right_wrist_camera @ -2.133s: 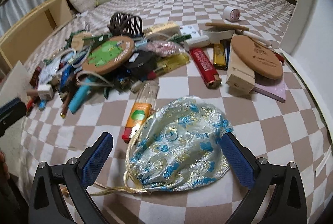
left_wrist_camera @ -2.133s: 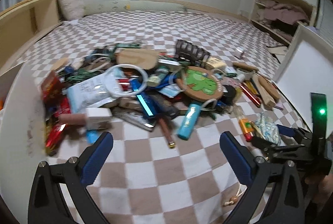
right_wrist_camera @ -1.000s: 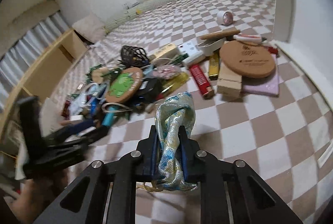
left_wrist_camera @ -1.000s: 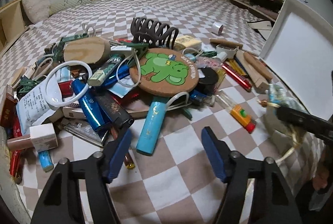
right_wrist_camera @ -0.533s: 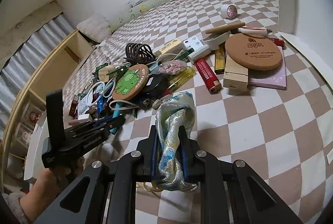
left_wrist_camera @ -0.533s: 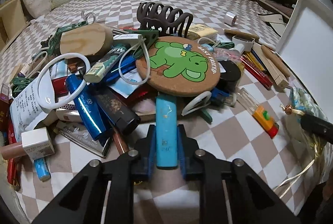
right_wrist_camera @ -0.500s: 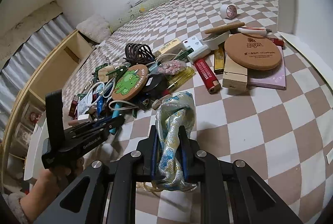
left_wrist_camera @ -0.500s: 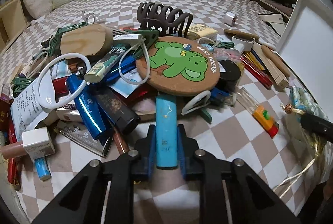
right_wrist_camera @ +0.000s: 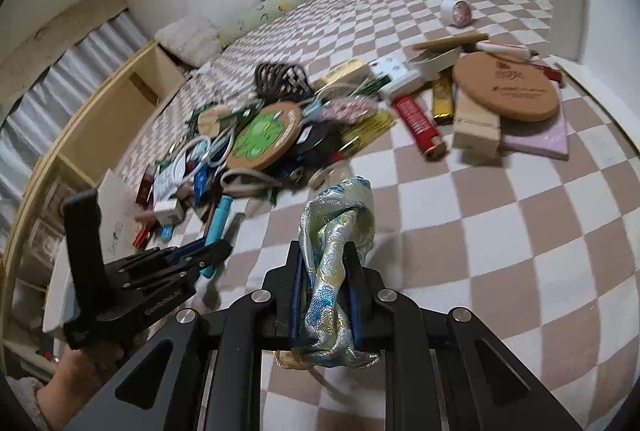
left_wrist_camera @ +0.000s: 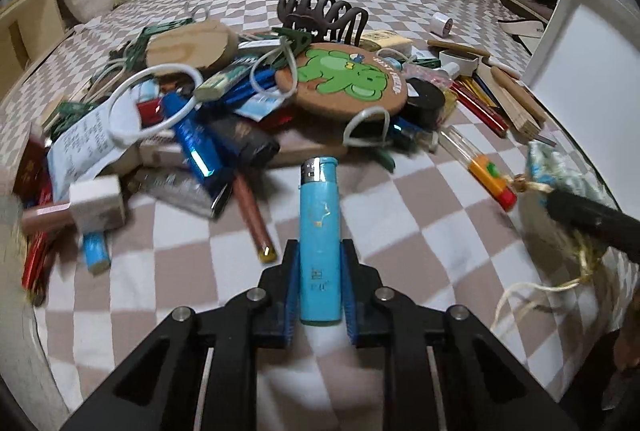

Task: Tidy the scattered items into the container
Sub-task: 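Lift the blue lighter with the left tool while the right tool lifts the floral pouch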

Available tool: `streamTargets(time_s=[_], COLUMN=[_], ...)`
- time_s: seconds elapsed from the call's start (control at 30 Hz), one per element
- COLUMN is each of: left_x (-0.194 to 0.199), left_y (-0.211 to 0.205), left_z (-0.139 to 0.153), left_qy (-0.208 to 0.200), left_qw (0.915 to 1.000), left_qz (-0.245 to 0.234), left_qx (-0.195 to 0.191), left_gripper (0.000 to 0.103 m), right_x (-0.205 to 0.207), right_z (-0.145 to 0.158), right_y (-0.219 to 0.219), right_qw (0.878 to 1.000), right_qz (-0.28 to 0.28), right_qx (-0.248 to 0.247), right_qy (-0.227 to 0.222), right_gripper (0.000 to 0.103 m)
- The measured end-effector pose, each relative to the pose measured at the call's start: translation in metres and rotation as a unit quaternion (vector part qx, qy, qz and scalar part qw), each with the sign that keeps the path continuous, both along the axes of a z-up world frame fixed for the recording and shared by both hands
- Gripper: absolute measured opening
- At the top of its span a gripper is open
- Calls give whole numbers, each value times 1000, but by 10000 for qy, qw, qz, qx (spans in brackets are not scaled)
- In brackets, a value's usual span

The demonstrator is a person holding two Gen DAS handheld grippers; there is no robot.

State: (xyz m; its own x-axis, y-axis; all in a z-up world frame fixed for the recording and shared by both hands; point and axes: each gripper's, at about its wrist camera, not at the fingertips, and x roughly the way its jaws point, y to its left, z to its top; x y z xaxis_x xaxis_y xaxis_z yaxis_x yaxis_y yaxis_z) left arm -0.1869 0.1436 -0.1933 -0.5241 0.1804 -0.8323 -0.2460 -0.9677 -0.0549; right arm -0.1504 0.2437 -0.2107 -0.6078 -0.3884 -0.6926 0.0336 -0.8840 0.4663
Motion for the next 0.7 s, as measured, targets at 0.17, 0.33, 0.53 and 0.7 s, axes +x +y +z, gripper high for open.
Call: streamTargets(time_s=[0.17, 0.33, 0.53, 0.7], left_x=[18, 37, 56, 71], left_y=[-14, -24, -44, -61], left_z=[4, 11, 25, 39], left_qy=[-32, 3, 105, 217], left_qw=[9997, 9994, 9979, 9965], left_qz=[146, 219, 392, 533], left_qx=[169, 280, 511, 602], left_gripper=[19, 19, 19, 19], right_x=[6, 14, 26, 34], right_z=[2, -2, -4, -1], right_y=[-20, -38, -56, -71], right_qw=[9997, 9994, 9991, 9989], right_qz=[191, 297, 341, 379], right_qx=[123, 171, 192, 194], right_qy=[-11, -91, -184, -174], right_gripper=[20, 20, 19, 20])
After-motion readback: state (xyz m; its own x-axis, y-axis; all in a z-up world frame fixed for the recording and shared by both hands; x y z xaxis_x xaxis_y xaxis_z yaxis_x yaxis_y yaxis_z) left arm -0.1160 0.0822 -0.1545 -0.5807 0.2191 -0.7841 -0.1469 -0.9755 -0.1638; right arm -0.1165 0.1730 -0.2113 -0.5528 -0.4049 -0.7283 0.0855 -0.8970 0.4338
